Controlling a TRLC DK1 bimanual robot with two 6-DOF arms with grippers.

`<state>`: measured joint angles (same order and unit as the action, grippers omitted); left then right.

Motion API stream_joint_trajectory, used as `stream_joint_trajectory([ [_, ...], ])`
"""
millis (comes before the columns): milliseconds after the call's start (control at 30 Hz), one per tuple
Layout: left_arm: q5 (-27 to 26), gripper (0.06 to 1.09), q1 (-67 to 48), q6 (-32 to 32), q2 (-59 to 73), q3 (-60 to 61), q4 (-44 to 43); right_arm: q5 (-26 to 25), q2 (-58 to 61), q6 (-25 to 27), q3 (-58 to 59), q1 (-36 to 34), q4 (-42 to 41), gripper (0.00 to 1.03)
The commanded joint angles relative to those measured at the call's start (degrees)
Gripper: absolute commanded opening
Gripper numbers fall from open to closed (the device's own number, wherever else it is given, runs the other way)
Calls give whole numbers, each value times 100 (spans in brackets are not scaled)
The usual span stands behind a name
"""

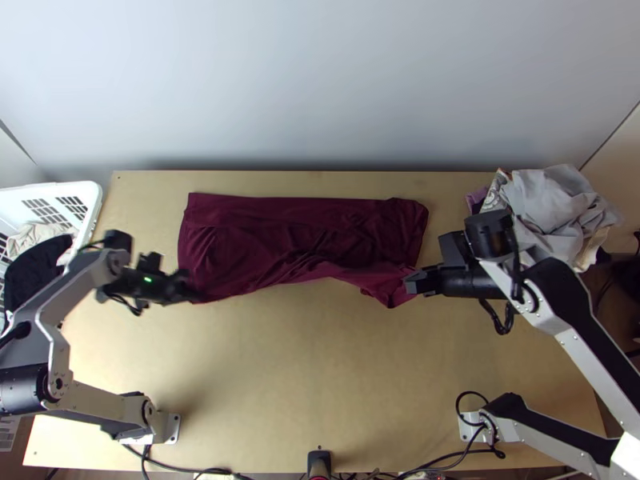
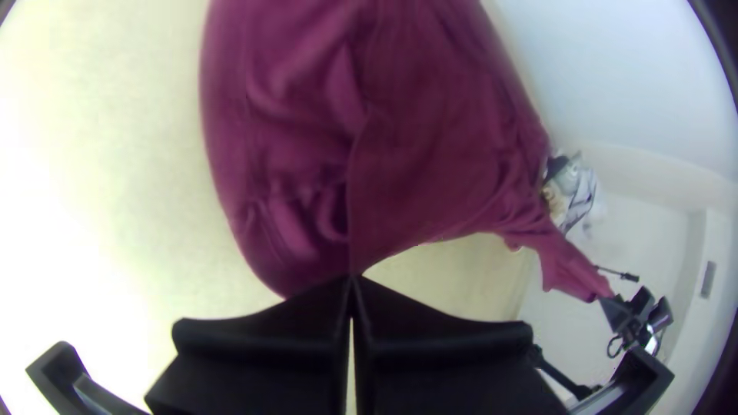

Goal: Fold the t-shirt

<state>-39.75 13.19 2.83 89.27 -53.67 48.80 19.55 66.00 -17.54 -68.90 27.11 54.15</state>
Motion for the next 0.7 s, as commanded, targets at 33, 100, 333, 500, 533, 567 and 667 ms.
stream_joint_trajectory([
  [33,-393,9,1195,297,-7,-1225,789,128,-25,-13,-431,-215,-71,3],
  [100,-420,9,1256,605,108,-1603,789,128,45,-83,-422,-338,-555,3],
  [333,-534,9,984,1888,336,-2385,350,128,502,-628,-580,-532,-1574,3],
  [500,-525,9,711,3110,345,-2482,-766,128,862,-971,-615,-734,-2418,3],
  [533,-525,9,658,3241,389,-2552,-881,128,950,-1015,-633,-751,-2550,3],
  [567,-525,9,615,3338,468,-2640,-942,119,1029,-1015,-651,-769,-2647,3],
  [667,-517,9,483,3426,793,-2983,-968,119,1302,-1023,-712,-839,-2893,3],
])
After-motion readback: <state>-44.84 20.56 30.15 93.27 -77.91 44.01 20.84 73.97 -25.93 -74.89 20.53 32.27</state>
